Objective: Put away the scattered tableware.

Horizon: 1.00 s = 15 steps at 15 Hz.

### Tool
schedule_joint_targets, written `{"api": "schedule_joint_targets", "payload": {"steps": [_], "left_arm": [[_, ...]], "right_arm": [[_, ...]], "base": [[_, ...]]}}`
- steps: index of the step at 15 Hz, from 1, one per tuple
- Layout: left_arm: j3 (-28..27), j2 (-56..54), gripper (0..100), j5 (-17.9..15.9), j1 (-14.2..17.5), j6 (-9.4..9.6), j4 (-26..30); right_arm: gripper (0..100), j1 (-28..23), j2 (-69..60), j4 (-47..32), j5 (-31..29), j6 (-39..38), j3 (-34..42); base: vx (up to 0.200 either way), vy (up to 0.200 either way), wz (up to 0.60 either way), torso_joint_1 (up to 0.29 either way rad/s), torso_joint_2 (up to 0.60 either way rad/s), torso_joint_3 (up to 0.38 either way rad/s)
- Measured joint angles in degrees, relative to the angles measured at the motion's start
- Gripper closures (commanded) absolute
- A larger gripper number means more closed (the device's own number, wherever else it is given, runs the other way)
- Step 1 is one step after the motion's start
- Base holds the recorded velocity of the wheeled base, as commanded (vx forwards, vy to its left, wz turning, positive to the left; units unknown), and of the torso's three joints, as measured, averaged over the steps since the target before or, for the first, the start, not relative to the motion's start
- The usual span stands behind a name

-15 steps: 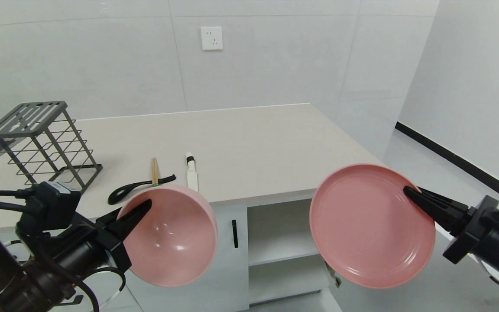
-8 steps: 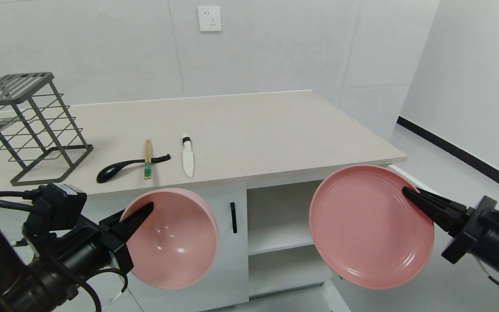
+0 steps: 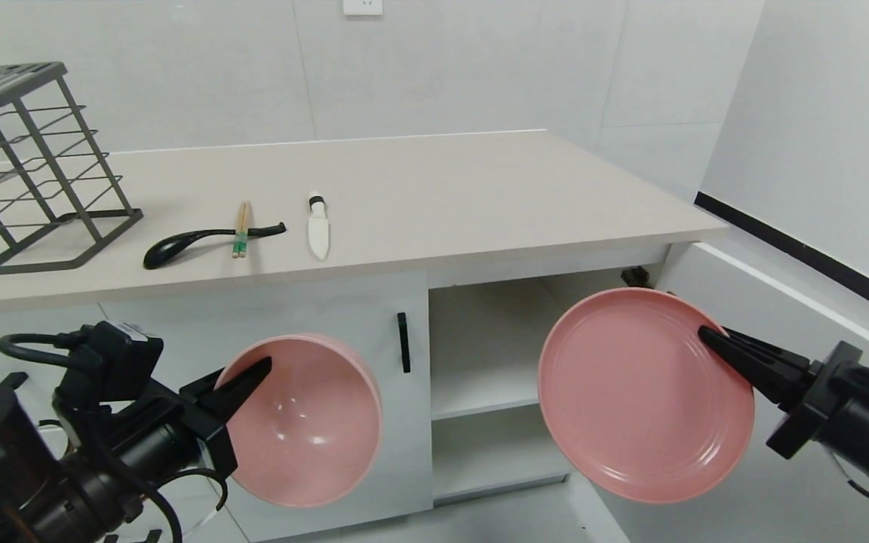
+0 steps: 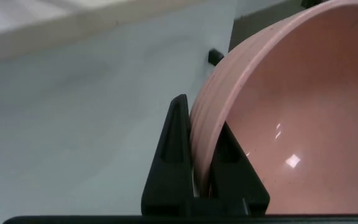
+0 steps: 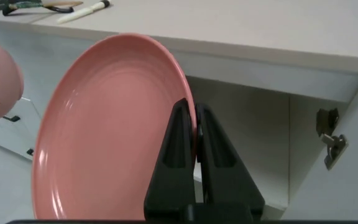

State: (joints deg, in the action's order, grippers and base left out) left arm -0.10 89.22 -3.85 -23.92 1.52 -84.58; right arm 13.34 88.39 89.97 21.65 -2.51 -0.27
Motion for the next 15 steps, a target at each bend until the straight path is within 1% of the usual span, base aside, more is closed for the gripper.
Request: {"api": "schedule_joint_targets", "payload": {"steps": [6, 9, 11, 13, 15], "left_arm": [[0.0, 2.7, 100, 0.1, -0.1, -0.05, 0.2], [0.1, 3.9, 100, 0.1, -0.1, -0.02, 0.3], [0.1, 4.8, 100, 0.1, -0.2, -0.05, 0.4], [0.1, 5.7, 100, 0.1, -1.0, -0.07, 0.3], [0.1, 6.4, 100, 0.2, -2.0, -0.11, 0.4]], "right_arm": [[100, 0.4, 1.0, 0.0, 0.0, 0.0, 0.0], [100, 0.9, 6.0, 0.0, 0.0, 0.3, 0.0], [100, 1.3, 10.7, -0.1, 0.0, 3.1, -0.5], [100, 1.4, 16.0, -0.1, 0.0, 6.3, -1.4], [100, 1.4, 20.2, 0.0, 0.0, 7.2, -3.5]], "base": [[0.000, 0.000, 0.00, -0.241, 0.33, 0.137], [0.000, 0.000, 0.00, -0.064, 0.27, 0.067], [0.000, 0.000, 0.00, -0.007, 0.11, 0.034], [0.000, 0.000, 0.00, 0.001, 0.03, 0.023], [0.000, 0.000, 0.00, 0.000, 0.00, 0.000]]}}
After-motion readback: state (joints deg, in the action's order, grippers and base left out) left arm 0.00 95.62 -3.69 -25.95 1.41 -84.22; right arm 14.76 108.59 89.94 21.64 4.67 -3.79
